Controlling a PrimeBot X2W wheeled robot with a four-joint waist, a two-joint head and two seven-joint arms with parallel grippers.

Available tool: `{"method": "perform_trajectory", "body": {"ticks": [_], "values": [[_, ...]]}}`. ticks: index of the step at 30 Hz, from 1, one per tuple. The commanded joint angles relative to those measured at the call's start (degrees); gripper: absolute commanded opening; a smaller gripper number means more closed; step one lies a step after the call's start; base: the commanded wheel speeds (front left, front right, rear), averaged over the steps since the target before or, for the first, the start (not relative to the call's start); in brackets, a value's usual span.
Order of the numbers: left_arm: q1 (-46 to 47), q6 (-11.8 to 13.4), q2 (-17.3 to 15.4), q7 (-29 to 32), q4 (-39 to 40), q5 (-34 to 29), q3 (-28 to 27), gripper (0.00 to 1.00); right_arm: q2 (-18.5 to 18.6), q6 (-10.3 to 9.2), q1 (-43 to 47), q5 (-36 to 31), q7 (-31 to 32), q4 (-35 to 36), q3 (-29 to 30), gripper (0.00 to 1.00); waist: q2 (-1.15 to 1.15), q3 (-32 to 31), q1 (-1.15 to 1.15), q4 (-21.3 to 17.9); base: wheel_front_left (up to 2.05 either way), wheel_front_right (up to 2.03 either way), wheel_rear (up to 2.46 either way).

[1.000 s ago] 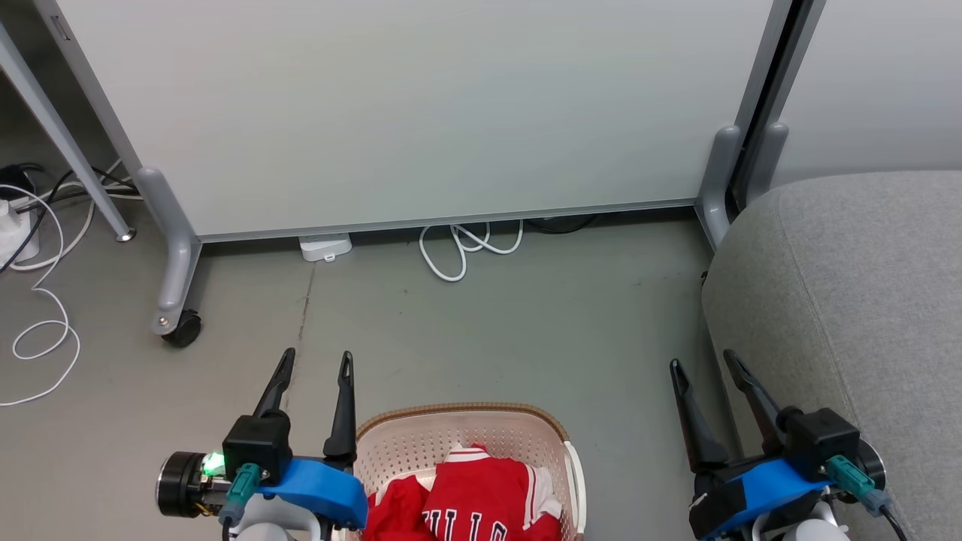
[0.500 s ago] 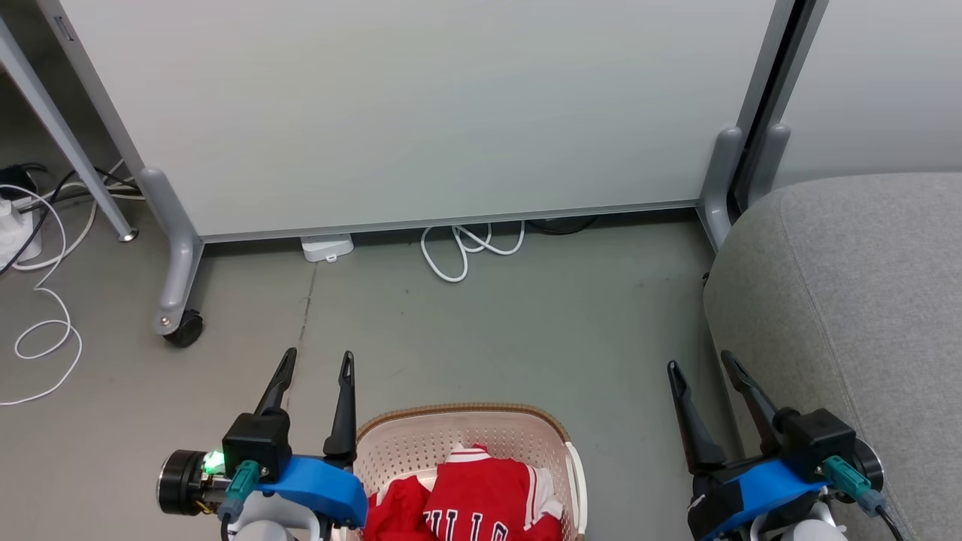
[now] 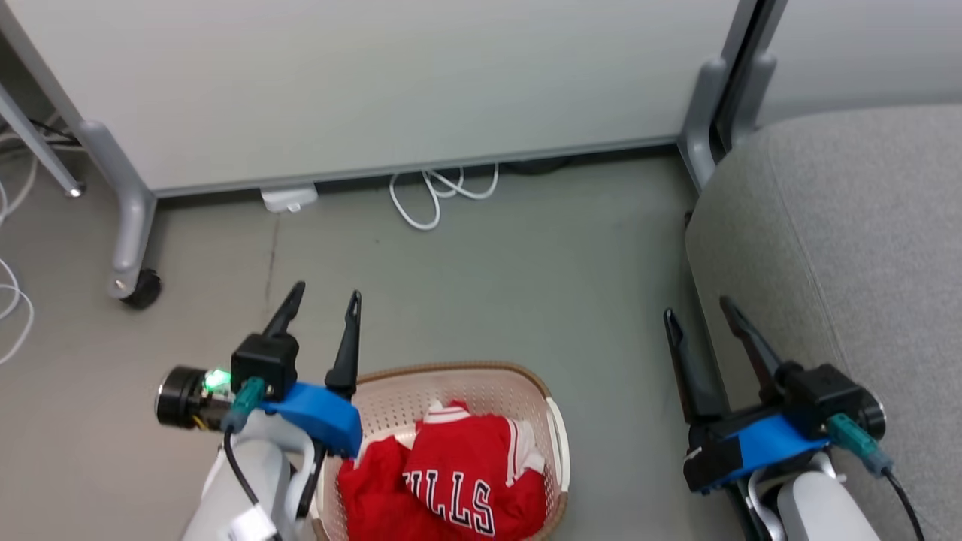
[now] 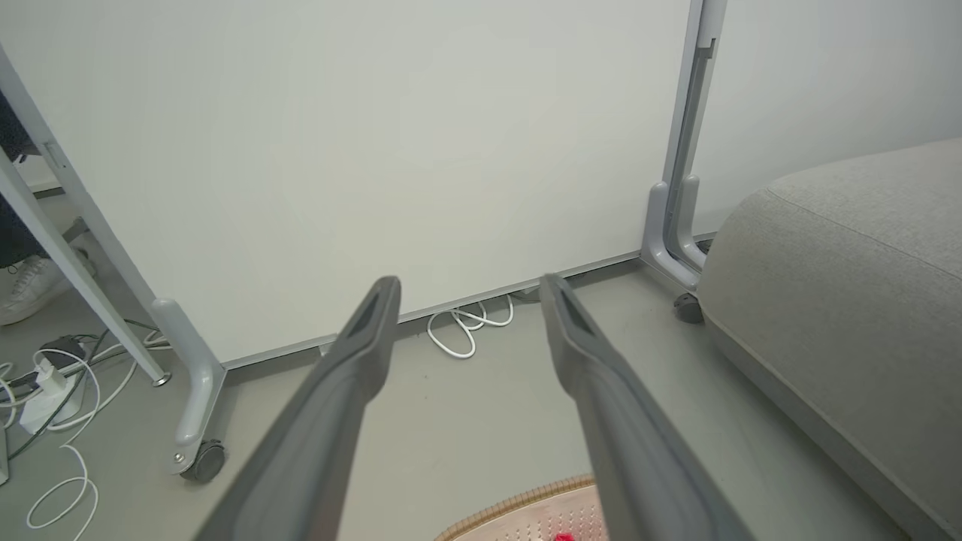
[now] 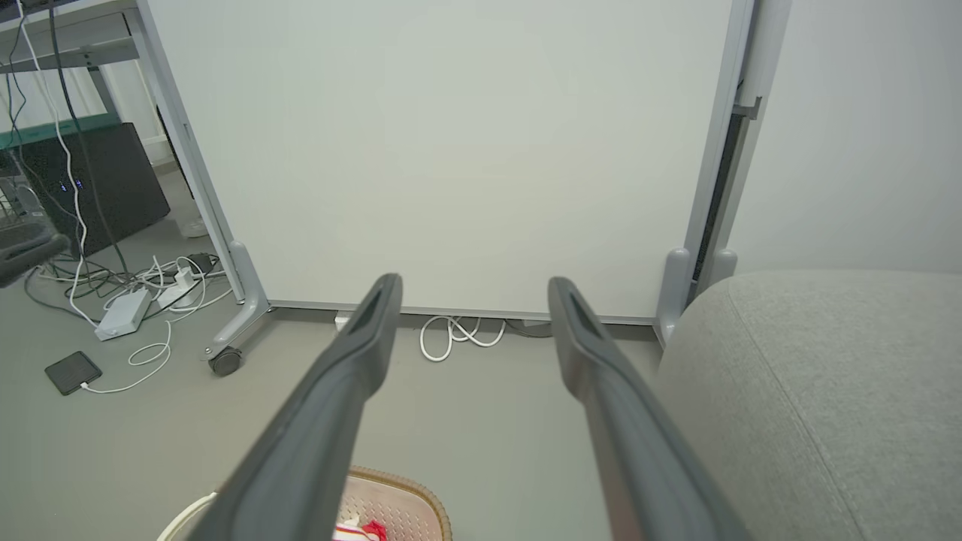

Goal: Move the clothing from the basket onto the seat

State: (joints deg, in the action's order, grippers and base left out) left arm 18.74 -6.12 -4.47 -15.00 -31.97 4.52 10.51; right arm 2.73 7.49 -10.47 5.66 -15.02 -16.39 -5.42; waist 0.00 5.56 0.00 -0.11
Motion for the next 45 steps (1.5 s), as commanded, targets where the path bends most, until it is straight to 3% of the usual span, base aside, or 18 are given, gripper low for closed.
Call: {"method": "perform_trajectory", "body": {"ticks": [1,10,23,35,45], "values": [[3.16,-0.51,-0.63,-0.27,-1.95,-0.29,0.74,1.0,0.28,0.01,-1.86,-0.61,-0.24,0.52,0.23,1.0,0.0,4.22,0.0,-2.04,0.0,0.0,0.0],[14.91,-1.42,-2.91,-0.24,-15.66,0.38,6.15,1.0,0.23,0.01,-7.76,-0.34,-0.23,3.07,0.69,1.0,0.0,15.97,0.0,-6.32,0.0,0.0,0.0],[27.14,-1.32,-4.68,3.21,-32.67,8.38,21.12,1.0,0.21,0.01,-13.39,-0.71,-0.23,6.41,1.04,1.0,0.0,30.08,0.0,-9.42,0.0,0.0,0.0],[33.47,-1.33,-6.08,11.5,-37.77,16.3,31.48,1.0,0.21,0.01,-16.21,-1.78,-0.23,9.43,2.14,1.0,0.0,39.66,0.0,-9.9,0.0,0.0,0.0],[37.05,-1.33,-7.14,15.64,-39.19,20.94,34.34,1.0,0.21,0.01,-16.54,-1.24,-0.23,11.74,1.92,1.0,0.0,45.46,0.0,-10.77,0.0,0.0,0.0]]}}
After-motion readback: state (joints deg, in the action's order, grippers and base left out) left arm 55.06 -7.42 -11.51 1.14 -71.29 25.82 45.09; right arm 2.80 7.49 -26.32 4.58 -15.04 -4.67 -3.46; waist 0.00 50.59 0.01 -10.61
